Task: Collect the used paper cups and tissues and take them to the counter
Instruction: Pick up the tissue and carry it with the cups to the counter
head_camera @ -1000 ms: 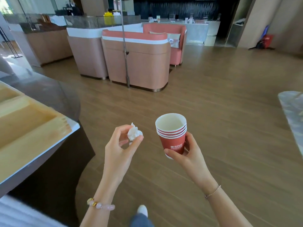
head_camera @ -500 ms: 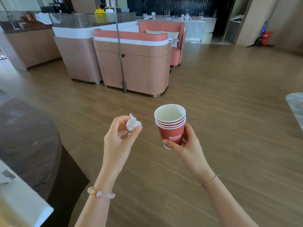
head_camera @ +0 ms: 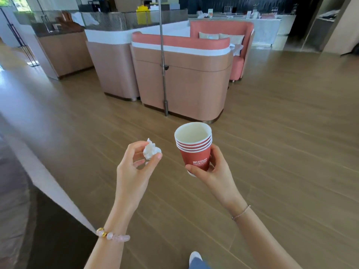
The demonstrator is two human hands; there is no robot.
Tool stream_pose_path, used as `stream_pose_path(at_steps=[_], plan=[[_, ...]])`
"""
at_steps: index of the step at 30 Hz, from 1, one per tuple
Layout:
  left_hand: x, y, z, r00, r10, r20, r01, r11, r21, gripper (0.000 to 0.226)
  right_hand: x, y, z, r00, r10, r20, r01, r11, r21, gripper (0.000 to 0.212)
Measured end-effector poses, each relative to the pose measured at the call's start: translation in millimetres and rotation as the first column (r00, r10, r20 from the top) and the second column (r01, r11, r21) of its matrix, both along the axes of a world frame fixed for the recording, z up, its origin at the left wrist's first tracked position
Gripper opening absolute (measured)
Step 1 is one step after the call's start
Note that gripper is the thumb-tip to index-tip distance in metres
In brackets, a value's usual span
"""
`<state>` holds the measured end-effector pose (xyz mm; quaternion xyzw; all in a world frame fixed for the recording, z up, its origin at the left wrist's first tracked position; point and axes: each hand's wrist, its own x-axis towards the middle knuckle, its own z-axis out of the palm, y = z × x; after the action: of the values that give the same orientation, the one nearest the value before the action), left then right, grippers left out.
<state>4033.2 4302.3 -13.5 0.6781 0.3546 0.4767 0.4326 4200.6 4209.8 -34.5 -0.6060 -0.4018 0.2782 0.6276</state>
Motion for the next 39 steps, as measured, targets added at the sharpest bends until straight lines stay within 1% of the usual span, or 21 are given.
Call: stream_pose_path(at_steps=[3,8,14,18,29,34,39], plan=[[38,51,8,0.999,0.038,-0.012,-0.038,0.999,-0.01,0.024,37,55,8,0.999,0.045,-0.002,-0.045,0.999,0.01,0.063],[88,125,11,0.997,0.08,-0.013,-0.08,0.997,-0.021,0.022,87,132,13,0.998,0.066,0.003,-0.066,0.998,0.007,0.065],[117,218,-1,0.991,0.137,-0.001,-0.137,0.988,-0.067,0.023,125,233,3,0.994,0.108,0.014,-0.107,0.994,-0.024,0.065],[126,297,-6,0.985,0.172,0.023,-0.171,0.984,-0.058,0.022,135,318,-3,0.99,0.141,0.014,-0.141,0.99,-0.024,0.065],[108,549,25,0.968,0.248,0.049,-0.248,0.969,-0.001,0.022,116,587,24,0.972,0.236,-0.003,-0.236,0.971,0.026,0.062],[84,639,28,0.933,0.36,0.026,-0.36,0.933,0.014,0.024,94,697,29,0.943,0.332,-0.017,-0.332,0.943,0.034,0.063],[52,729,16,0.875,0.485,0.002,-0.485,0.875,0.007,0.024,69,814,20,0.888,0.46,-0.015,-0.459,0.888,0.038,0.063]])
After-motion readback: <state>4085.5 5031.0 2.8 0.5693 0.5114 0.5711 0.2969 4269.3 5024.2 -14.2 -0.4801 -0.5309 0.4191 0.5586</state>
